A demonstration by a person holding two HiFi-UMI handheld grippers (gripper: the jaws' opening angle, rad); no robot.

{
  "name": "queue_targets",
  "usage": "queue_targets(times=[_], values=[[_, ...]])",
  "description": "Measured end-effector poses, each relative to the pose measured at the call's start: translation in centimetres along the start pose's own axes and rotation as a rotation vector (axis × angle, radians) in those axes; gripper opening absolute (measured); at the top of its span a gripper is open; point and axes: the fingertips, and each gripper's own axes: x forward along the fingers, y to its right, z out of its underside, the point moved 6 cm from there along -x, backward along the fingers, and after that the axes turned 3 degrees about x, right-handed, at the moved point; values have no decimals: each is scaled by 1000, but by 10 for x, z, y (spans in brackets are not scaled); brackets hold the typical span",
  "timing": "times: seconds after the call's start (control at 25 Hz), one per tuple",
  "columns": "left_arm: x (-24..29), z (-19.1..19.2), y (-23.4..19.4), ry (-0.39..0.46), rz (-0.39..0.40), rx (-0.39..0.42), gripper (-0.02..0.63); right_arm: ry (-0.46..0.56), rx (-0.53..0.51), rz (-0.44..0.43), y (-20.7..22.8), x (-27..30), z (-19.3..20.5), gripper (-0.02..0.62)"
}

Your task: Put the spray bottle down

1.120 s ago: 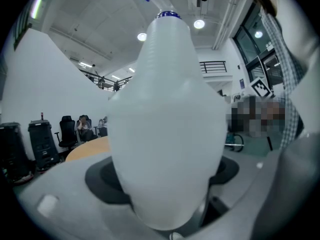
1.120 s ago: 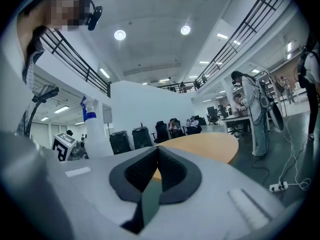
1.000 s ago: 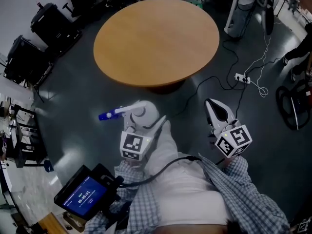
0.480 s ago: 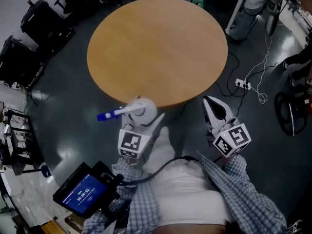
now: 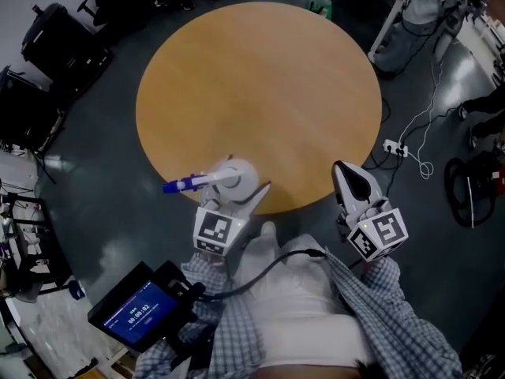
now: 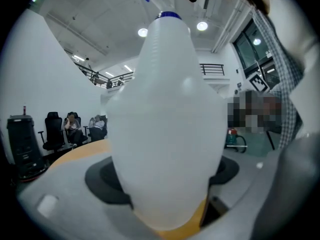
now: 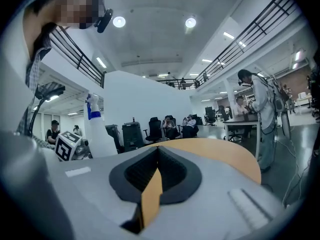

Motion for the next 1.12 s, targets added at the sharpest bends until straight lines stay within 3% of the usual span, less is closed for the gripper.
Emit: queue_targets(times=[0.6, 1.12], values=[[120, 11, -59, 3, -39, -70, 420, -111, 35, -68, 71, 65, -2, 3], [202, 52, -86, -44, -60, -81, 420, -205, 71, -71, 114, 82, 24, 3]])
